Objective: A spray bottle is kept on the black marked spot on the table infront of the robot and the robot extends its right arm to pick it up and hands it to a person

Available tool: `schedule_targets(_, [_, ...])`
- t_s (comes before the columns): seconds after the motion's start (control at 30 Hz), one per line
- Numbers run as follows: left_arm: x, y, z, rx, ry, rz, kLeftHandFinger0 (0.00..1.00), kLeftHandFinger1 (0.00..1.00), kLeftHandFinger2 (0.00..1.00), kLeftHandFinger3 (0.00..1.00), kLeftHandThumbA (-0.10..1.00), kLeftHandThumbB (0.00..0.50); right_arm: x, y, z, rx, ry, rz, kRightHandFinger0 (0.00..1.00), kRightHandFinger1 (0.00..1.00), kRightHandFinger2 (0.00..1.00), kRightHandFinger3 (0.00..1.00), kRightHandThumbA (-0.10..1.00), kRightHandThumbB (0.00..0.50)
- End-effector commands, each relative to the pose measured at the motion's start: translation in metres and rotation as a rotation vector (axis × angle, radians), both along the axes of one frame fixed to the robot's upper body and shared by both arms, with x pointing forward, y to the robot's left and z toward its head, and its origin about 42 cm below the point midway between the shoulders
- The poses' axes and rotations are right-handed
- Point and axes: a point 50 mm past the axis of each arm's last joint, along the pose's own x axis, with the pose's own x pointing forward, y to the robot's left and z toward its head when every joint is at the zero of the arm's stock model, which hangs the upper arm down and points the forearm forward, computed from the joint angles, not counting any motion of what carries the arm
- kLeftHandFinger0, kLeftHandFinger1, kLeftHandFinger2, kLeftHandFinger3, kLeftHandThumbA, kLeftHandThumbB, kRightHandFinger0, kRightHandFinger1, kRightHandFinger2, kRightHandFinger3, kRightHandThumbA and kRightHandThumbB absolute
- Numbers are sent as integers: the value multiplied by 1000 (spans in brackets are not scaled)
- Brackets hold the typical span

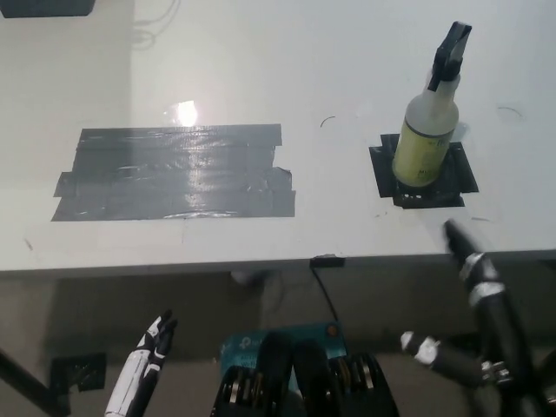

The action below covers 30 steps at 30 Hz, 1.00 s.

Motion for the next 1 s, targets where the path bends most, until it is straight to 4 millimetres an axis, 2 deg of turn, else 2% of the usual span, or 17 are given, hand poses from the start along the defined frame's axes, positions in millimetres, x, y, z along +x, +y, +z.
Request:
schedule_targets(0.0, [1, -1, 6, -14, -59, 5, 1000, 1000, 1000, 1000, 1000, 500, 13, -10, 38, 6, -181, -95, 1000, 1000, 1000, 1000, 1000, 343])
schedule_targets(0.17, [3, -2, 6, 2, -66, -3, 1000, 1000, 1000, 1000, 1000, 500, 56, -22, 38, 63, -133, -110, 1000, 1000, 1000, 1000, 1000, 304])
schedule_targets(0.33, [4, -2, 7, -7, -69, 1, 1000, 1000, 1000, 1000, 1000, 500, 91, -26, 32, 66, -51, -151, 1000, 1000, 1000, 1000, 1000, 325])
schedule_targets(0.37, [5, -2, 7, -7, -71, -1, 1000, 1000, 1000, 1000, 1000, 500, 99, -28, 30, 55, -35, -158, 1000, 1000, 1000, 1000, 1000, 299])
schedule_targets(0.5, [5, -1, 8, -7, -73, 0, 1000, 1000, 1000, 1000, 1000, 500, 135, -34, 21, 41, 60, -185, 1000, 1000, 1000, 1000, 1000, 269])
schedule_targets(0.53, [6, -1, 8, -6, -76, -2, 1000, 1000, 1000, 1000, 1000, 500, 146, -35, 18, 43, 104, -186, 1000, 1000, 1000, 1000, 1000, 276])
schedule_targets(0.67, [8, -2, 9, -4, -77, -6, 1000, 1000, 1000, 1000, 1000, 500, 170, -40, 15, 27, 122, -196, 1000, 1000, 1000, 1000, 1000, 321])
schedule_targets(0.77, [10, -1, 11, -5, -82, -4, 1000, 1000, 1000, 1000, 1000, 500, 193, -36, 23, 28, 133, -188, 1000, 1000, 1000, 1000, 1000, 331])
schedule_targets(0.9, [10, 0, 12, 3, -89, -7, 1000, 1000, 1000, 1000, 1000, 500, 208, -30, 31, 44, 149, -179, 1000, 1000, 1000, 1000, 1000, 329])
schedule_targets(0.97, [11, -1, 12, 5, -86, -12, 1000, 1000, 1000, 1000, 1000, 500, 218, -27, 37, 25, 153, -195, 1000, 1000, 1000, 1000, 1000, 343])
